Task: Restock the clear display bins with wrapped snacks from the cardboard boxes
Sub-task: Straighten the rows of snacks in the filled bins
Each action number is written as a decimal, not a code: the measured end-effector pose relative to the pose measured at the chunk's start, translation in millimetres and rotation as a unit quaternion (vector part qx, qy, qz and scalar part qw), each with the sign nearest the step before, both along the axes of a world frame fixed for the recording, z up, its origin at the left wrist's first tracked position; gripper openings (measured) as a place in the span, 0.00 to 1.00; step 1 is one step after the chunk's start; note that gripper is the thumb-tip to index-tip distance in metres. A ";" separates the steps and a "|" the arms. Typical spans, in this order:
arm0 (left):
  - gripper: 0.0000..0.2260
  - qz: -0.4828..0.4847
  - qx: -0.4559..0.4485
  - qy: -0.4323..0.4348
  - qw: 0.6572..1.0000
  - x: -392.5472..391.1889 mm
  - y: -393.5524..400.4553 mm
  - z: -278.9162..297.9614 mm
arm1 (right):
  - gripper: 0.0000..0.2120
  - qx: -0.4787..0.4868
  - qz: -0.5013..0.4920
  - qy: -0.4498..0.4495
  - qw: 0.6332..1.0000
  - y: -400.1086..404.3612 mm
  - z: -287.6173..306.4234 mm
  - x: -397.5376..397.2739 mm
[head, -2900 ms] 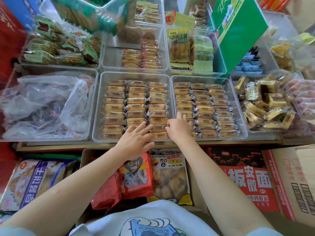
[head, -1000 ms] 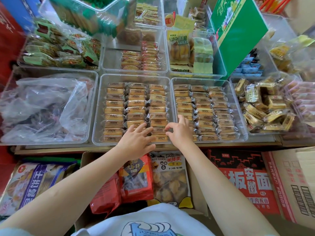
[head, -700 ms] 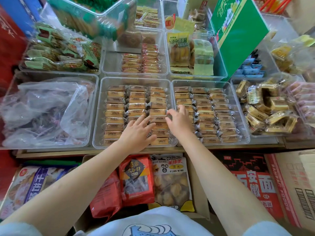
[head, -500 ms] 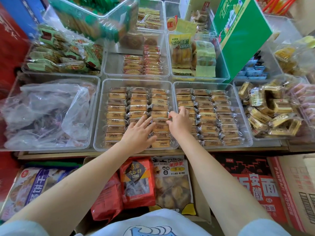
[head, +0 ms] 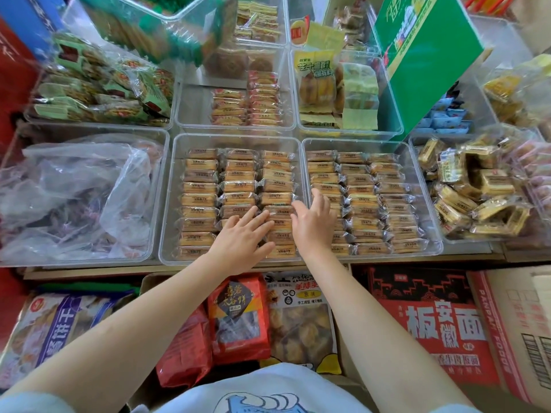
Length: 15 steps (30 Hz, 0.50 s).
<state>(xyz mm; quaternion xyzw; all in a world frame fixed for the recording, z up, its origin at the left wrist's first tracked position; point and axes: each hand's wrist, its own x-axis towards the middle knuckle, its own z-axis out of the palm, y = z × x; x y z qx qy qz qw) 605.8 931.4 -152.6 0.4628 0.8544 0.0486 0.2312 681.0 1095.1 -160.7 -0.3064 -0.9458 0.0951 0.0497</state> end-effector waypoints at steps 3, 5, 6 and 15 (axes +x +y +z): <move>0.29 0.002 0.003 -0.002 1.000 0.6 -0.3 -0.9 | 0.07 -0.003 -0.010 0.003 1.000 -2.4 -4.4 3.3; 0.28 0.008 0.009 -0.008 1.000 0.0 0.3 -2.6 | 0.09 -0.025 -0.027 -0.019 0.999 -1.7 -4.4 1.7; 0.29 0.010 0.012 -0.013 1.000 -1.0 0.9 -4.0 | 0.11 -0.034 -0.034 -0.029 0.998 -1.1 -3.3 0.1; 0.37 0.006 0.045 -0.022 0.999 -5.4 -2.0 -9.6 | 0.12 -0.051 -0.028 -0.035 0.998 1.1 4.3 0.8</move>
